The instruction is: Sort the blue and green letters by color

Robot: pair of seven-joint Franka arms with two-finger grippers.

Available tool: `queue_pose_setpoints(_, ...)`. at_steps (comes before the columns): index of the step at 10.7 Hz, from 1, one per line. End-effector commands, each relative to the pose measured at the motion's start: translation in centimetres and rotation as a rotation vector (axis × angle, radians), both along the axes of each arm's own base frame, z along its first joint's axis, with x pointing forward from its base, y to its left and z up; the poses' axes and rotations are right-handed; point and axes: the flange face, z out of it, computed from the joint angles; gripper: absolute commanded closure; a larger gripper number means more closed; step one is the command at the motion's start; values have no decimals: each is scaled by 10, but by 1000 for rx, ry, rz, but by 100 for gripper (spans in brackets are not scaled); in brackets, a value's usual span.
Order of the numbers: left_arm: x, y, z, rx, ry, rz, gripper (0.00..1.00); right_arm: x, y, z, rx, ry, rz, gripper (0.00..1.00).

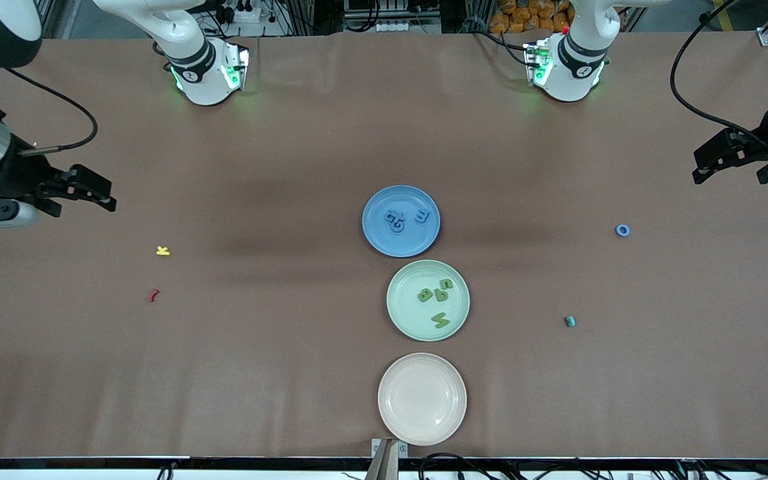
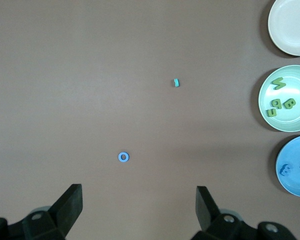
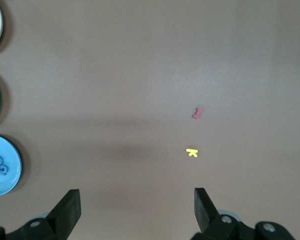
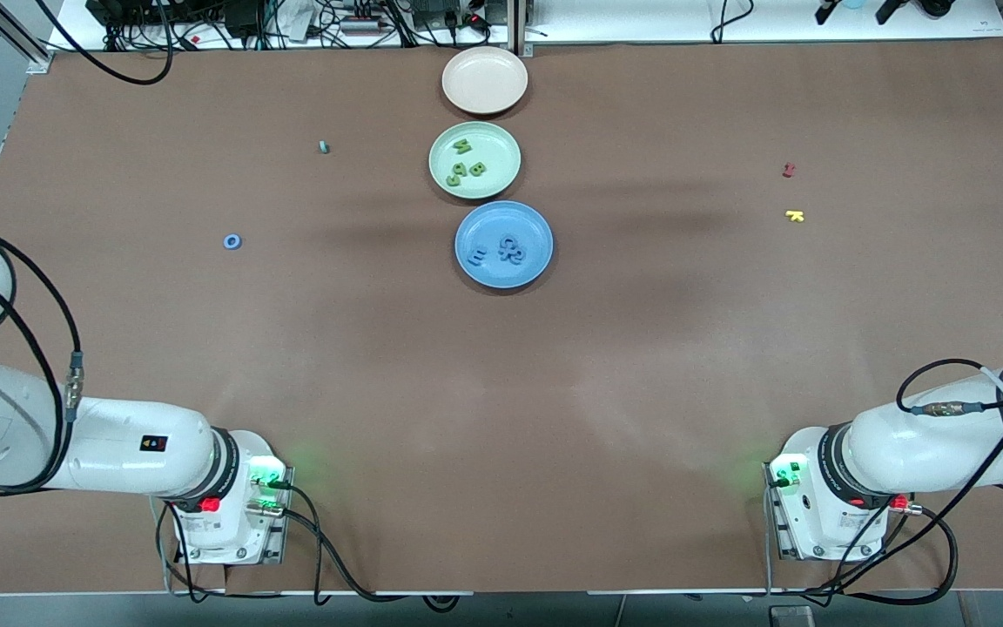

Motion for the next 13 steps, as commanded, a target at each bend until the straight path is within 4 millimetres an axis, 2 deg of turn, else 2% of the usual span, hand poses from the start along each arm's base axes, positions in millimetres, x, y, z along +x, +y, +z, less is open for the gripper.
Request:
queue_pose_setpoints(1,-4,-8,7,11,7,-31,0,-3,-15,9,-5,-11,-26,0)
queue_pose_setpoints(4,-4,-18,0,13,29,-48,0,-2,-23,14,-5,-27,-42,0)
queue_pose_setpoints(13,-3,-12,-1,13,31,-39,0,-1,-24,18,-4,-38,-44,0)
